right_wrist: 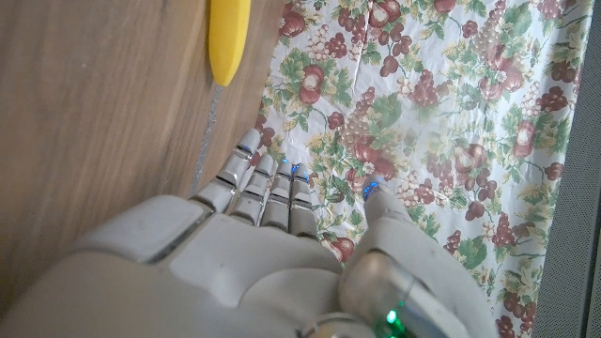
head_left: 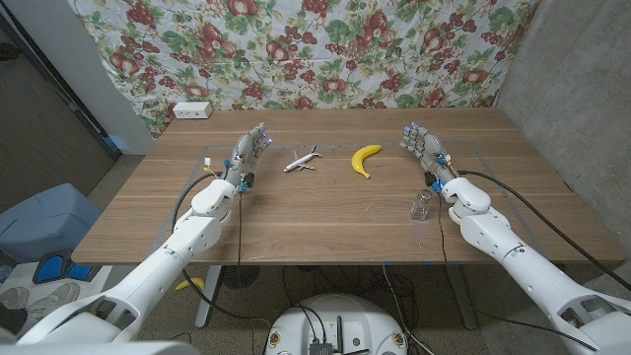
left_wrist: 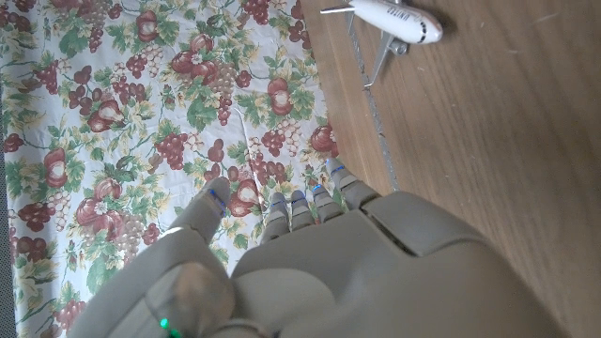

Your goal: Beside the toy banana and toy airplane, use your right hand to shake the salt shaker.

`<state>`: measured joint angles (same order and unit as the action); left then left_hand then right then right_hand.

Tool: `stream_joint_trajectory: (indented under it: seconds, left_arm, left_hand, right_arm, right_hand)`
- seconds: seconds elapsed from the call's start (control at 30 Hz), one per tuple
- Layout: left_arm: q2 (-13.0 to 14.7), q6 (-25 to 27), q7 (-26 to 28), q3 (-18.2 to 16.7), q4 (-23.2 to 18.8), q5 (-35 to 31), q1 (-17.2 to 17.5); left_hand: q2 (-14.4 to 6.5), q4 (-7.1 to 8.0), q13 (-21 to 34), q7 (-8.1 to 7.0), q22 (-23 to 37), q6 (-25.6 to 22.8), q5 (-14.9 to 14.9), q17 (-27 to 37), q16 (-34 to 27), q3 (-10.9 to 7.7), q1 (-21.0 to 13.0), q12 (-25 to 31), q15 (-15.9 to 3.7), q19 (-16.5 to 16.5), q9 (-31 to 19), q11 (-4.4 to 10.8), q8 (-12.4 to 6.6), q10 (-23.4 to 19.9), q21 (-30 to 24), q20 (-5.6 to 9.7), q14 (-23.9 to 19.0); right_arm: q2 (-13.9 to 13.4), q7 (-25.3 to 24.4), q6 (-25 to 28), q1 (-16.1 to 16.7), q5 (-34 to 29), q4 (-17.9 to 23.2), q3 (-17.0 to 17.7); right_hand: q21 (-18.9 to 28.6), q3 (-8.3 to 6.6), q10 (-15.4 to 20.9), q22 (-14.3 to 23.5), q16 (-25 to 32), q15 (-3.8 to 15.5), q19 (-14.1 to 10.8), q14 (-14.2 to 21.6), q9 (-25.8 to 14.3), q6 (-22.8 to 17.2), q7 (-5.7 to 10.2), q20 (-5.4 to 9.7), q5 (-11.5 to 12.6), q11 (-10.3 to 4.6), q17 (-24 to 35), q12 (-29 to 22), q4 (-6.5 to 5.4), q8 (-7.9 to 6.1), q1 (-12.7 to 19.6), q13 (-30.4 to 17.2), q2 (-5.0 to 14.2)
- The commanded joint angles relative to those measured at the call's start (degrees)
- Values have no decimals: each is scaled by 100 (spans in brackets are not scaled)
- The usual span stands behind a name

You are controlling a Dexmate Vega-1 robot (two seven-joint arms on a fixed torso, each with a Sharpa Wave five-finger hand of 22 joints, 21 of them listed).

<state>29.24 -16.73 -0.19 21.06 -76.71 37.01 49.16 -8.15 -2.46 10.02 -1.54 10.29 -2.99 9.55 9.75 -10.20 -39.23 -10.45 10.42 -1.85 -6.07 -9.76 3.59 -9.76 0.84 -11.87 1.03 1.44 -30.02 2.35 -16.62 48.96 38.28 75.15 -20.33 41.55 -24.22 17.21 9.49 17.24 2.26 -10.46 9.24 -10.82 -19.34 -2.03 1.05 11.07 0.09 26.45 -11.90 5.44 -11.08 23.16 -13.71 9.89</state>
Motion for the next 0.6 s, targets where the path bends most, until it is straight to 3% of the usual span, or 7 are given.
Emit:
stream_joint_trajectory:
  seconds: [0.03, 0.33, 0.57, 0.6]
  left_arm:
    - [20, 81, 223, -30, -230, -36, 129]
    - [-19, 1, 170, -13, -109, -63, 65]
    - [-35, -11, 78, 8, 12, -63, -31]
    - [-38, -15, 65, 16, 33, -72, -48]
  left_hand:
    - [-241, -2, 15, -2, 14, -43, 38, 22, -22, -36, -52, 34, -155, -58, -11, 53, -41, 6, -25, -7, 3]
    - [-241, -2, 15, -8, 14, -48, 42, 18, -22, -28, -53, 39, -155, -62, -11, 53, -45, 1, -24, -10, 2]
    - [-229, -11, 15, -9, 14, -52, 42, 13, -19, -18, -54, 46, -164, -72, -11, 61, -48, -11, -26, -18, 3]
    - [-226, -12, 15, -13, 14, -52, 42, 12, -20, -17, -55, 48, -164, -75, -11, 66, -48, -16, -27, -23, 1]
  right_arm:
    - [30, 234, -151, -101, 88, -259, 45]
    - [94, 178, -175, -162, 70, -372, 44]
    - [48, -61, -156, -96, -73, -221, 39]
    - [43, -121, -162, -80, -110, -190, 40]
  right_hand:
    - [24, -33, 22, 27, 30, 5, -49, 39, -9, -52, 3, 51, 16, -6, 16, -17, -25, -31, -3, -1, 43]
    - [5, -31, 56, 26, 15, -7, -75, 51, -7, -64, -18, 44, 10, 24, -16, -26, -5, -33, -15, 15, -11]
    - [-37, -38, 72, 29, 46, -158, -80, 149, -6, -69, -24, -104, 19, 32, -46, -25, 47, -31, 2, 38, -39]
    - [-51, -48, 66, 33, 69, -239, -91, 216, -7, -70, -28, -187, 30, 29, -60, -21, 86, -31, 27, 45, -53]
